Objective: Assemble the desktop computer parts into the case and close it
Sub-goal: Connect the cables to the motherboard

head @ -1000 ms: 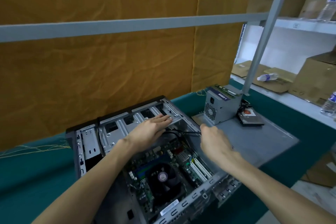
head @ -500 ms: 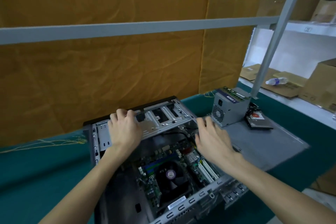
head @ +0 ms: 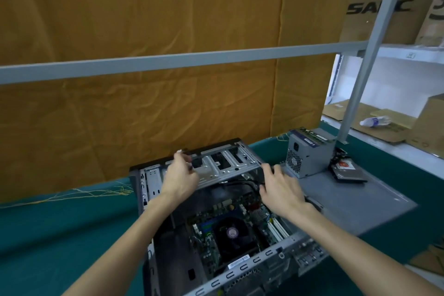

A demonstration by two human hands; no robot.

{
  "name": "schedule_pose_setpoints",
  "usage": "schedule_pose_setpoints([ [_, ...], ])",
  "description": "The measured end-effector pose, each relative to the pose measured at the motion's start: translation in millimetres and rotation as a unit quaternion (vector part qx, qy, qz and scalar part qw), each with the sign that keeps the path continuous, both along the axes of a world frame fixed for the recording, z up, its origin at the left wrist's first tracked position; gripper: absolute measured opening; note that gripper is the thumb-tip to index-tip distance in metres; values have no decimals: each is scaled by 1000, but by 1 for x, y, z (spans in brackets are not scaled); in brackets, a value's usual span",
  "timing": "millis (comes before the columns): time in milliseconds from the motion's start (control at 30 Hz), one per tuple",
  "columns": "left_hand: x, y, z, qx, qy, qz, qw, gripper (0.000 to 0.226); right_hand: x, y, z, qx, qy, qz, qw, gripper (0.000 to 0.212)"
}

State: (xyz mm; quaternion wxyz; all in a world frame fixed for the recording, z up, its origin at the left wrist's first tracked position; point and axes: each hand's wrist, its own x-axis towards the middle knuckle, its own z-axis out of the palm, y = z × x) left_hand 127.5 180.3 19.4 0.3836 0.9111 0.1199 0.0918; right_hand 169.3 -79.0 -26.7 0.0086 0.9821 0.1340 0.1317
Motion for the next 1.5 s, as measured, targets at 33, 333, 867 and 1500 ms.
schedule_pose_setpoints([
  [33,0,-8,4,-40,9,-40,998,34,0,0,1,22,3,5,1000,51],
  [333,-17,-70,36,-28,-68,-297,952,36,3,16,43,163,19,176,971,48],
  [867,6,-43,39,-118,-143,-161,969,39,-2,-21,49,447,253,158,843,30],
  [1500,19,-88,8,105,-144,-332,926,32,-11,-24,36,509,231,187,808,27],
])
